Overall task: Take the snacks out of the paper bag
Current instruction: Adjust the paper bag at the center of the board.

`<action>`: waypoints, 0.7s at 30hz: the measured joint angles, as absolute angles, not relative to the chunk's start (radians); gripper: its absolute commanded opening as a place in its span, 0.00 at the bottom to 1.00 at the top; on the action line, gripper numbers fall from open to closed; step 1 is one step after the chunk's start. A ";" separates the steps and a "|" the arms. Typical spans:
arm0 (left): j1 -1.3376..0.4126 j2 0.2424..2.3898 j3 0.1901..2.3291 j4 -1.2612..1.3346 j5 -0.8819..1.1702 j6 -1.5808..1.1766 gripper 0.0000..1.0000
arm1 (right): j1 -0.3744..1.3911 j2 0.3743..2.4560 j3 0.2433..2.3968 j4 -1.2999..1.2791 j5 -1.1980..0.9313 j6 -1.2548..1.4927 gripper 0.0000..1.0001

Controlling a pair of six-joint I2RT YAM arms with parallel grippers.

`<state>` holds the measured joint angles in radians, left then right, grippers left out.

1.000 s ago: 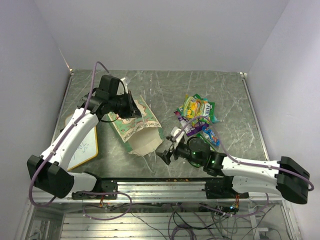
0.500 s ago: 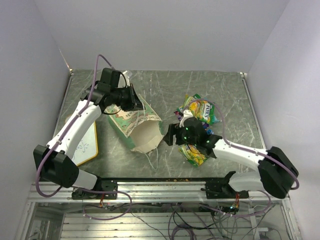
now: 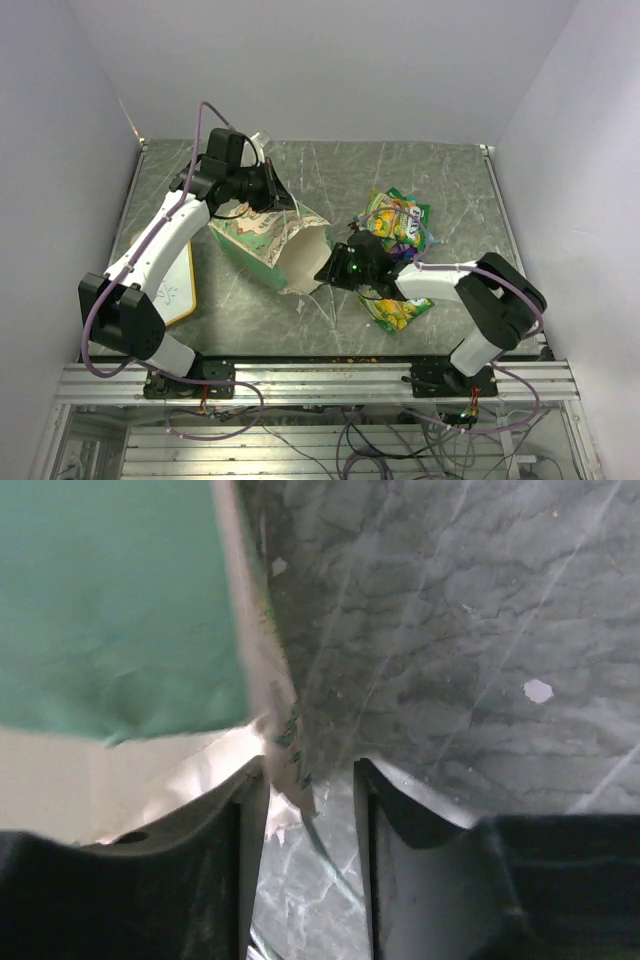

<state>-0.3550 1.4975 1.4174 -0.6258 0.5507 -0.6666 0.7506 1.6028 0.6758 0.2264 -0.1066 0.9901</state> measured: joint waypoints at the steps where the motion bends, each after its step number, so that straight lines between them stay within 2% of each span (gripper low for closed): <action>1: -0.355 1.498 1.418 -0.624 0.552 -0.667 0.07 | 0.751 1.621 0.676 0.242 -0.110 1.005 0.27; 9: -0.355 1.499 1.462 -0.616 0.554 -0.630 0.07 | 0.750 1.745 0.686 0.412 -0.139 1.126 0.00; 21: -0.419 1.521 1.681 -0.702 0.476 -0.441 0.07 | 0.749 1.982 0.920 0.619 -0.139 1.178 0.00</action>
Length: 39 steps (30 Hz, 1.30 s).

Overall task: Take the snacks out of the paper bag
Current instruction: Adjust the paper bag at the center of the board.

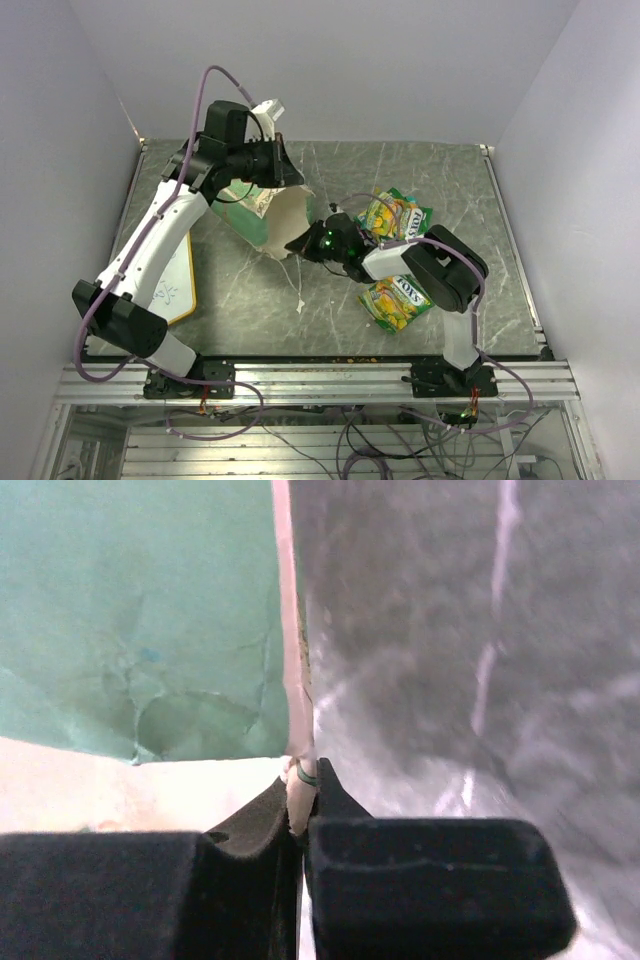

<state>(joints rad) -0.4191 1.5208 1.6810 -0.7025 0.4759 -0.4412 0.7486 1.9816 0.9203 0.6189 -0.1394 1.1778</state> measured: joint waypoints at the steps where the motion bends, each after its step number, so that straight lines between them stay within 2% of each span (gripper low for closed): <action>1: -0.430 1.521 1.689 -0.713 0.465 -0.425 0.07 | 0.748 2.000 0.943 0.635 -0.140 1.177 0.00; 10: -0.516 1.439 1.629 -0.741 0.406 -0.347 0.07 | 0.740 2.112 1.051 0.785 -0.123 1.148 0.00; 19: -0.535 1.376 1.544 -0.723 0.405 -0.358 0.07 | 0.723 2.130 1.042 0.833 -0.099 1.122 0.00; 24: -0.545 1.376 1.542 -0.727 0.392 -0.358 0.07 | 0.715 2.191 1.108 0.855 -0.096 1.123 0.00; 29: -0.545 1.379 1.533 -0.739 0.359 -0.378 0.07 | 0.712 2.140 1.040 0.843 -0.105 1.127 0.00; 39: -0.545 1.404 1.443 -0.768 0.274 -0.466 0.07 | 0.714 1.925 0.787 0.667 -0.144 0.999 0.20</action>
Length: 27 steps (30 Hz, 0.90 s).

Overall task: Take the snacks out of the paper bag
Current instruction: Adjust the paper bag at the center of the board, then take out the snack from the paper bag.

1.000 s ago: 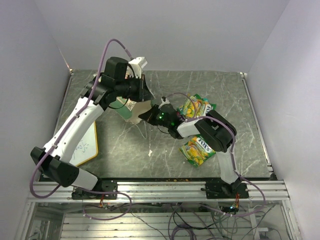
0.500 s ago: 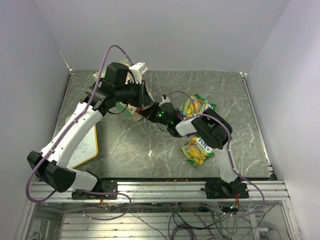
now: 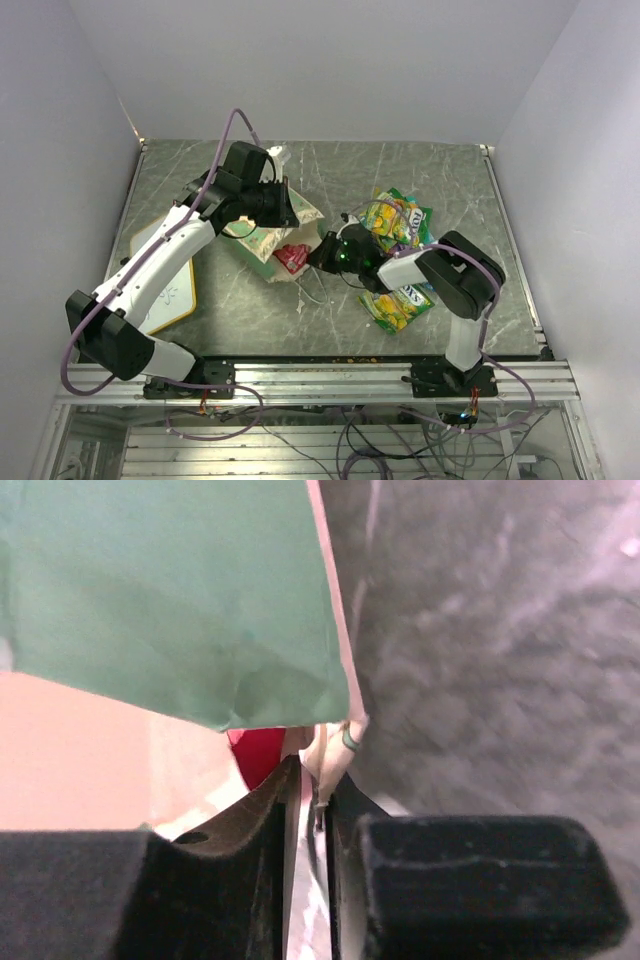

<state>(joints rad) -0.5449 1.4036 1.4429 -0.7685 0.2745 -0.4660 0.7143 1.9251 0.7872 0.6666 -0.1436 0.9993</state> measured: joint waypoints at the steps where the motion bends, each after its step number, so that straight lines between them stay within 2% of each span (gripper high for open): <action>1: -0.545 1.404 1.429 -0.770 0.273 -0.473 0.07 | 0.714 1.907 0.768 0.652 -0.143 0.974 0.25; 6: -0.545 1.402 1.364 -0.767 0.274 -0.512 0.07 | 0.714 1.748 0.639 0.551 -0.142 0.771 0.45; 12: -0.544 1.395 1.362 -0.757 0.290 -0.532 0.07 | 0.715 1.523 0.519 0.464 -0.154 0.495 0.54; 18: -0.544 1.388 1.362 -0.742 0.314 -0.547 0.07 | 0.809 1.312 0.364 0.577 -0.236 0.157 0.60; 21: -0.544 1.388 1.367 -0.743 0.323 -0.556 0.07 | 0.864 1.358 0.389 0.669 -0.255 0.018 0.61; 27: -0.540 1.381 1.377 -0.747 0.326 -0.563 0.07 | 0.889 1.633 0.556 0.886 -0.209 -0.117 0.63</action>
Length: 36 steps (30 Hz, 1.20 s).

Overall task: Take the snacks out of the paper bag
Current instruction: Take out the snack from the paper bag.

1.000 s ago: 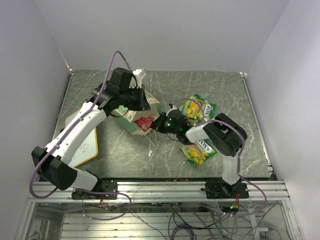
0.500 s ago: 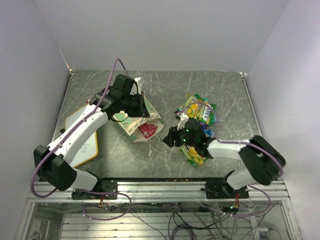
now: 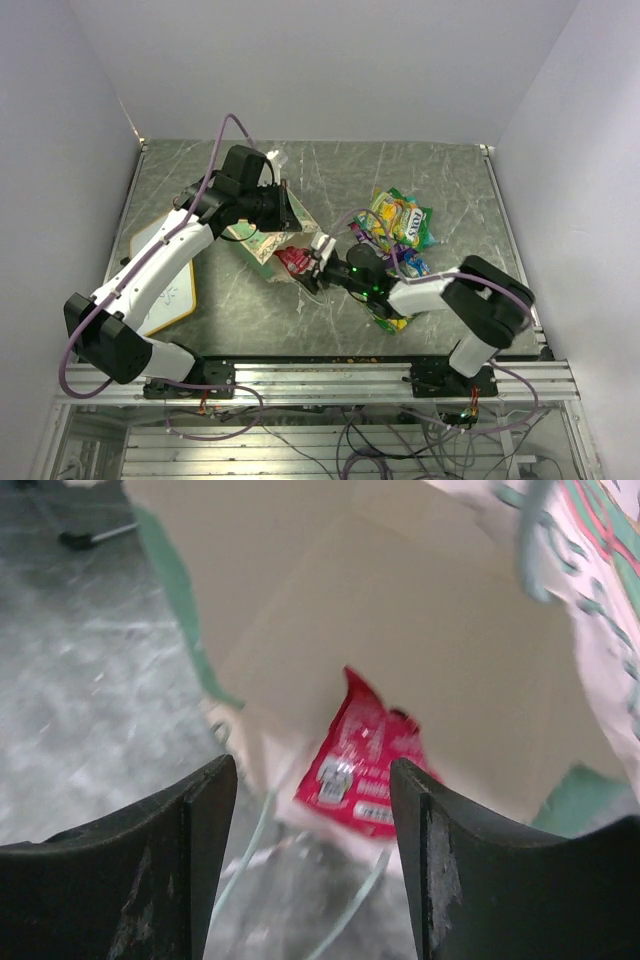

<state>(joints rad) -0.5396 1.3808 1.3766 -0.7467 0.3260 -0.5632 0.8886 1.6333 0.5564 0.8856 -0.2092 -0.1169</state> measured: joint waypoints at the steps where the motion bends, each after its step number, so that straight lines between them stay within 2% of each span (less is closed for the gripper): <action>1: -0.538 1.381 1.384 -0.747 0.328 -0.567 0.07 | 0.894 1.686 0.591 0.923 -0.190 -0.128 0.64; 8: -0.536 1.380 1.405 -0.743 0.340 -0.584 0.07 | 0.905 1.905 0.723 1.099 -0.104 -0.135 0.68; 18: -0.532 1.380 1.405 -0.741 0.345 -0.595 0.07 | 0.905 2.095 0.820 1.123 -0.001 -0.140 0.69; 21: -0.532 1.380 1.405 -0.743 0.345 -0.595 0.07 | 0.905 2.125 0.820 1.105 0.021 -0.139 0.61; 24: -0.531 1.380 1.405 -0.747 0.345 -0.593 0.07 | 0.905 2.129 0.821 1.102 0.034 -0.140 0.38; 26: -0.528 1.380 1.405 -0.748 0.345 -0.591 0.07 | 0.905 2.129 0.822 1.101 0.036 -0.140 0.30; 31: -0.520 1.380 1.407 -0.749 0.346 -0.590 0.07 | 0.905 2.098 0.804 1.086 0.029 -0.135 0.16; 36: -0.505 1.380 1.411 -0.754 0.355 -0.583 0.07 | 0.905 1.995 0.736 1.024 0.009 -0.130 0.10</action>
<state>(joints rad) -0.5049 1.3804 1.4113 -0.7536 0.3553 -0.5831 0.9047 1.9953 0.7364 1.0241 0.0093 -0.1295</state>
